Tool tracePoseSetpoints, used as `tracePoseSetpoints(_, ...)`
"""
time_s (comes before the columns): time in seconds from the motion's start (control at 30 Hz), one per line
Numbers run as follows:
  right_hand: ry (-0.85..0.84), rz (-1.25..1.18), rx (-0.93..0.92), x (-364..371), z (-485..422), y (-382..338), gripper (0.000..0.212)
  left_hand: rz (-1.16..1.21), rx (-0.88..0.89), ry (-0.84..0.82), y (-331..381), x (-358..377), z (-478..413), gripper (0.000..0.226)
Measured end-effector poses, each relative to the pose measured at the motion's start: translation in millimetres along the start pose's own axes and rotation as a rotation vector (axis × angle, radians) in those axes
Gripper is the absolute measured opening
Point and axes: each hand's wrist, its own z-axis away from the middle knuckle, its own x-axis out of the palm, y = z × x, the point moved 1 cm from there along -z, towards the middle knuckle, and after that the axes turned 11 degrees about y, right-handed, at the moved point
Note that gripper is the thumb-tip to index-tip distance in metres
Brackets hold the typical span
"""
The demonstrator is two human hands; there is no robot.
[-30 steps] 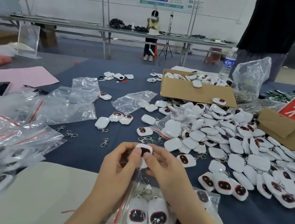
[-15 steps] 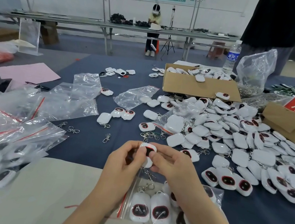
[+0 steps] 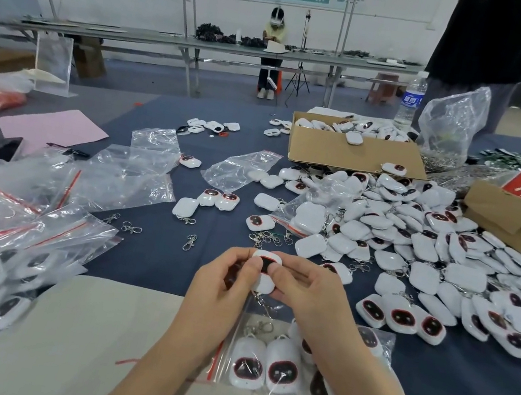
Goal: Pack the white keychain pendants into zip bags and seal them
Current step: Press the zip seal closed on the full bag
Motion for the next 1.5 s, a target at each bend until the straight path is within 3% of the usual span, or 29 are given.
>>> tracePoseSetpoints(0.33,0.063,-0.094,0.033,-1.7,-0.1,-2.2,0.026,-0.097,0.054,-0.104,-4.3,-0.6,-1.9,0.027)
tracePoseSetpoints(0.8,0.073,-0.041,0.034,-1.1,-1.9,0.5,0.025,-0.129,0.073,-0.115,-7.6,-2.1,-3.1,0.024)
tracePoseSetpoints(1.0,0.065,-0.156,0.068,-1.2,-2.6,1.1,0.026,-0.118,0.089,0.024,-9.3,2.3,-1.6,0.017)
tracePoseSetpoints(1.23,-0.032,-0.07,-0.082,-0.2,2.0,-2.2,0.026,-0.361,0.412,0.123,-5.1,-0.2,2.0,0.018)
tracePoseSetpoints(1.5,-0.041,-0.138,-0.031,1.5,3.4,-0.2,0.026,-0.303,0.4,0.151,-5.3,0.6,0.4,0.012)
